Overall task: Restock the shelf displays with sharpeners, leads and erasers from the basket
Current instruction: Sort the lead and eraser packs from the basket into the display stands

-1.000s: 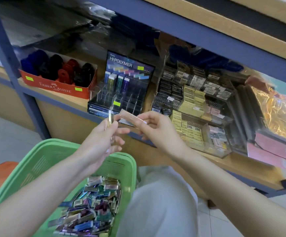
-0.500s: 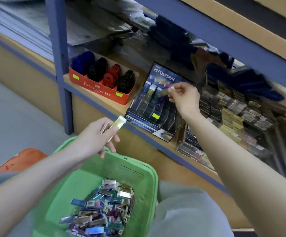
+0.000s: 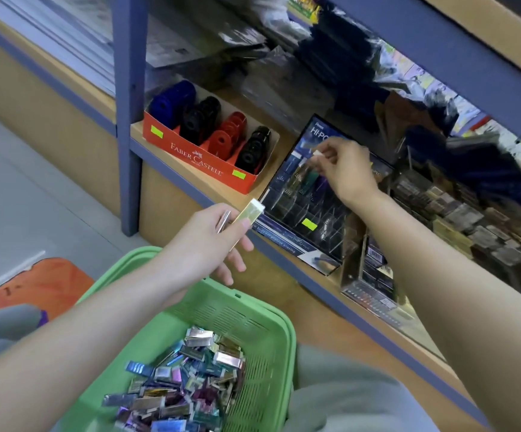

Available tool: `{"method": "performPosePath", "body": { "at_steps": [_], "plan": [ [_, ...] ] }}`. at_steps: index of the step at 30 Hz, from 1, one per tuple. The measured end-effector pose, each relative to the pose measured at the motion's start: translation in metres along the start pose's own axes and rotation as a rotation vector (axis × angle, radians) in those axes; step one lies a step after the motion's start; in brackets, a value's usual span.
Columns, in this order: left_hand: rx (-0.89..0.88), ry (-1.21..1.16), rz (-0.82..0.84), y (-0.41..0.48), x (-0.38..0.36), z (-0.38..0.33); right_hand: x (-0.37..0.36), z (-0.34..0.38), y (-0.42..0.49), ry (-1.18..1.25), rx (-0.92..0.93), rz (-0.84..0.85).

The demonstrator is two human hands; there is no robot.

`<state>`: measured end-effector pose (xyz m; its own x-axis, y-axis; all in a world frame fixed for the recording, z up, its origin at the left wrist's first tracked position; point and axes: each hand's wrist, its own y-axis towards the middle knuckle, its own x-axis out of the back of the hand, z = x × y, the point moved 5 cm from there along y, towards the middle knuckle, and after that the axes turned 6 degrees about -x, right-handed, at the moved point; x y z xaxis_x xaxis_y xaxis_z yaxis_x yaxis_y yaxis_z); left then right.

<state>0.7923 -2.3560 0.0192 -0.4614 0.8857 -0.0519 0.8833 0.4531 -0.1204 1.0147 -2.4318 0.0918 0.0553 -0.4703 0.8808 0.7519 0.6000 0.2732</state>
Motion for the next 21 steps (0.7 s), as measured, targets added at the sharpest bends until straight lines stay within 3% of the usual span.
{"method": "performPosePath", "body": {
  "at_steps": [21],
  "plan": [
    [0.068,-0.021,0.006,0.011,-0.004,0.010,-0.010,0.004,0.004,-0.105,0.039,0.155]
  ]
}}
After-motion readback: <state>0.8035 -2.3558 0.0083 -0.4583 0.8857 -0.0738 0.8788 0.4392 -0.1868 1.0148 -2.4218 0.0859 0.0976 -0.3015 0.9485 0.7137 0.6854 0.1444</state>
